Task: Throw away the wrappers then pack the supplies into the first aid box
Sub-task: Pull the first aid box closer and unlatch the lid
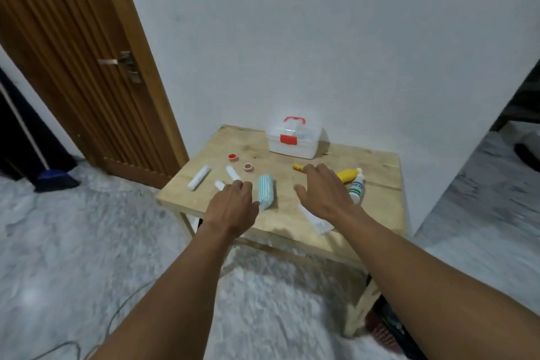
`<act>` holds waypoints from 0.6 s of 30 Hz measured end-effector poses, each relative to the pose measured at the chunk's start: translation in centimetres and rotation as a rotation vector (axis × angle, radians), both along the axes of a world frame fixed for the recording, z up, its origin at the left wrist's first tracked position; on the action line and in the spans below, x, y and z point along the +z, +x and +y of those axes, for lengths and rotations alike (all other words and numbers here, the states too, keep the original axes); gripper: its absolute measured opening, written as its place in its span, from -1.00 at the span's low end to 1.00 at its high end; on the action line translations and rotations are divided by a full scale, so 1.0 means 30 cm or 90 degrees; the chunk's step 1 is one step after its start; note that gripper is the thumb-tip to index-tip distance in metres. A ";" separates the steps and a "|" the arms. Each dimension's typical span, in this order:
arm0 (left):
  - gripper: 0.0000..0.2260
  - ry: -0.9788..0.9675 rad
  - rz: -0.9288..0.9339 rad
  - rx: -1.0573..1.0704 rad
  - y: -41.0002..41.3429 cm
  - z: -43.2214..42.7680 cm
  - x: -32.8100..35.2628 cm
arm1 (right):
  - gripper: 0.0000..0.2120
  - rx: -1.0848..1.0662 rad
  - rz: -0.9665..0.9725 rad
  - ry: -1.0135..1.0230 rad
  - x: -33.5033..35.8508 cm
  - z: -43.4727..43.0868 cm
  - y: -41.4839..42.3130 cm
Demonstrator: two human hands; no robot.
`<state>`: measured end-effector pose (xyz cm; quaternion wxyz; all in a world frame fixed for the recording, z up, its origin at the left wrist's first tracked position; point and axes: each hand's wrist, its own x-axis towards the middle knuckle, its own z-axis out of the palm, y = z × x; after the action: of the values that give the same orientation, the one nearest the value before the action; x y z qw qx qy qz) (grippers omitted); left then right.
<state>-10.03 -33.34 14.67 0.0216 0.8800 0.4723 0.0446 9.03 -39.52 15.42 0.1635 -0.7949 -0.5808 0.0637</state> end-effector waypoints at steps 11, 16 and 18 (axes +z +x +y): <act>-0.65 -0.019 -0.039 -0.085 0.140 0.546 -0.124 | -0.58 -0.087 0.045 -0.034 -0.175 0.506 0.080; -0.64 -0.030 -0.043 -0.089 0.266 0.820 -0.131 | -0.59 -0.147 0.154 -0.050 -0.242 0.768 0.170; -0.63 -0.044 -0.071 -0.096 0.317 0.915 -0.140 | -0.59 -0.203 0.225 -0.037 -0.274 0.849 0.189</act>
<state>-0.51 -5.89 10.47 0.0816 0.9079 0.4042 0.0757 14.72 -14.06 7.20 0.2477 -0.8573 -0.4085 0.1915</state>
